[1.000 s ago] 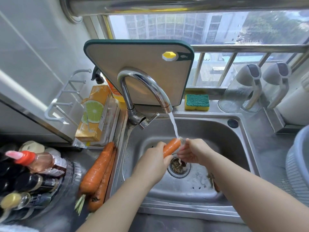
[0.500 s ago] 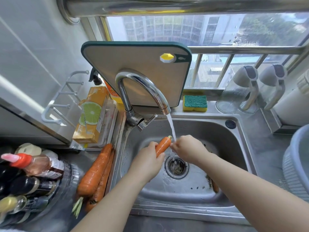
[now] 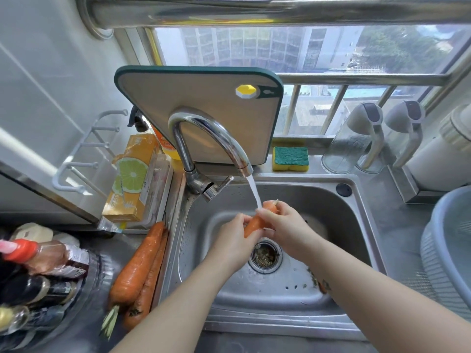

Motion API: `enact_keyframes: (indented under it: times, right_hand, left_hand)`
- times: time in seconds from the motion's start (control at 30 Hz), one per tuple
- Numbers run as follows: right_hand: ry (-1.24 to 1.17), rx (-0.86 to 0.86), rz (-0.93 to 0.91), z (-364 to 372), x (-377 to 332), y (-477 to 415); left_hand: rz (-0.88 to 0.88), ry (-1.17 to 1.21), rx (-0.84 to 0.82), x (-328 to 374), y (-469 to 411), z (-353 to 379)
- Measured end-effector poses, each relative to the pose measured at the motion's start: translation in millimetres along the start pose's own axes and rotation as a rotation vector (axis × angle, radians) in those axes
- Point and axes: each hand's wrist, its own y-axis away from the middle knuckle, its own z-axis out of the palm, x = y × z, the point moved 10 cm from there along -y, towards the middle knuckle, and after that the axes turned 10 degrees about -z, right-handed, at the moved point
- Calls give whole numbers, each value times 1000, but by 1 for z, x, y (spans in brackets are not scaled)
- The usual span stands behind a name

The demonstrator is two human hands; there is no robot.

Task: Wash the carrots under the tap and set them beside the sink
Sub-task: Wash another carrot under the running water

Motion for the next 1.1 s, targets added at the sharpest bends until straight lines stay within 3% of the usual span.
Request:
enact_keyframes:
  times: [0.17, 0.27, 0.33, 0.43, 0.53, 0.67, 0.87, 0.97, 1.1]
  right_hand:
    - [540, -80, -116, 7, -7, 4]
    - [759, -8, -236, 6, -21, 0]
    - [744, 58, -264, 3, -21, -4]
    - [539, 99, -240, 0, -17, -7]
    - [378, -4, -211, 5, -12, -5]
    - [420, -158, -154, 17, -1, -2]
    - [643, 140, -273, 1, -20, -8]
    - [480, 159, -288, 0, -18, -7]
    - [304, 88, -267, 1, -15, -5]
  left_hand:
    - [-31, -99, 33, -3, 7, 3]
    - [32, -248, 95, 1, 12, 3]
    - [72, -293, 113, 5, 14, 2]
    - [113, -331, 107, 8, 15, 2]
    - [118, -320, 96, 4, 14, -1]
    - [122, -415, 159, 5, 9, -10]
    - [160, -563, 210, 17, 18, -1]
    - [88, -403, 112, 8, 17, 0]
    - [-113, 89, -313, -9, 14, 17]
